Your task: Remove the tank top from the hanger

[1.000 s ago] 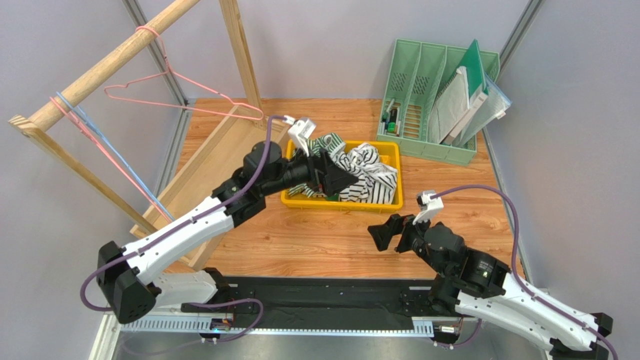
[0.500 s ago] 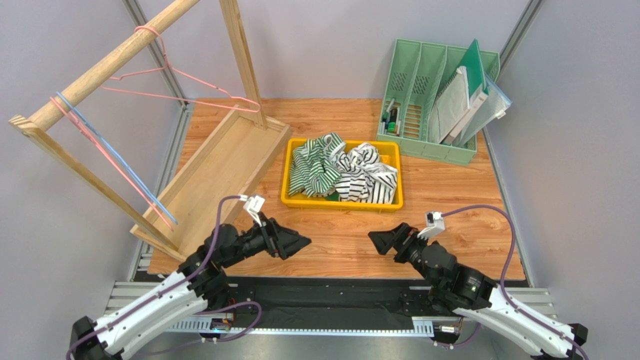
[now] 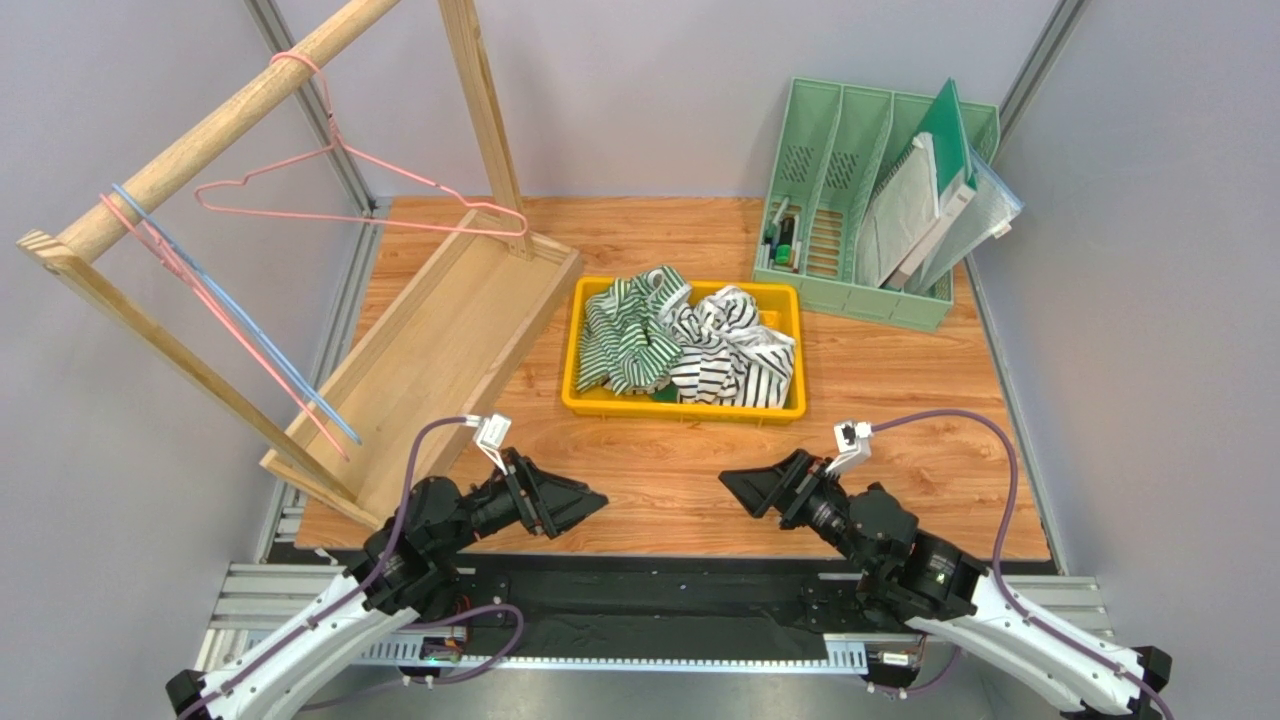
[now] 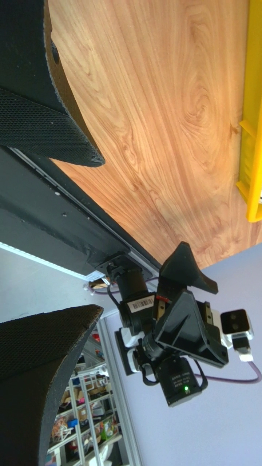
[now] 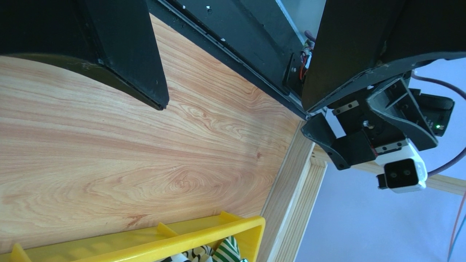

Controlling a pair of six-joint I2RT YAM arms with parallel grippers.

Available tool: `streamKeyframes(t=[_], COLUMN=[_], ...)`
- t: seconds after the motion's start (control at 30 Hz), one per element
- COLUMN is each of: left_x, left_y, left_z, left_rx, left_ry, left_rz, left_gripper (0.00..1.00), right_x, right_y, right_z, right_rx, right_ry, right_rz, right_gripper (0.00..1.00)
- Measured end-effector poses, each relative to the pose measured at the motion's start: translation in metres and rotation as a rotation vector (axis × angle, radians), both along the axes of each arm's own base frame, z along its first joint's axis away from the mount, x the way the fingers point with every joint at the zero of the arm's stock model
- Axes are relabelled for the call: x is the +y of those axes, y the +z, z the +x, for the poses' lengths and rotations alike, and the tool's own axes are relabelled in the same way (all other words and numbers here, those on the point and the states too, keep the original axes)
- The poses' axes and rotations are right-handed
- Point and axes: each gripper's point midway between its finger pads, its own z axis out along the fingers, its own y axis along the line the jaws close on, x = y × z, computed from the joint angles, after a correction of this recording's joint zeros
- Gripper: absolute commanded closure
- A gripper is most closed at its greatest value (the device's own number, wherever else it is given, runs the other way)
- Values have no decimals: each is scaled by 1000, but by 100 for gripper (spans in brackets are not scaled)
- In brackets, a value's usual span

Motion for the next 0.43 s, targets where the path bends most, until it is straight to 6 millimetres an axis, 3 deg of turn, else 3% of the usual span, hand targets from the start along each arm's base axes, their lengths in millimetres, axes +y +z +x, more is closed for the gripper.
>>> streamKeyframes(t=[0.43], left_x=[6], left_y=[-15], left_z=[1], left_rx=[25], left_ry=[24], left_rz=[52], left_gripper=[1], right_x=[3], right_y=[2], right_z=[-2], right_rx=[32], right_ry=[3], right_rz=[43], right_gripper=[0])
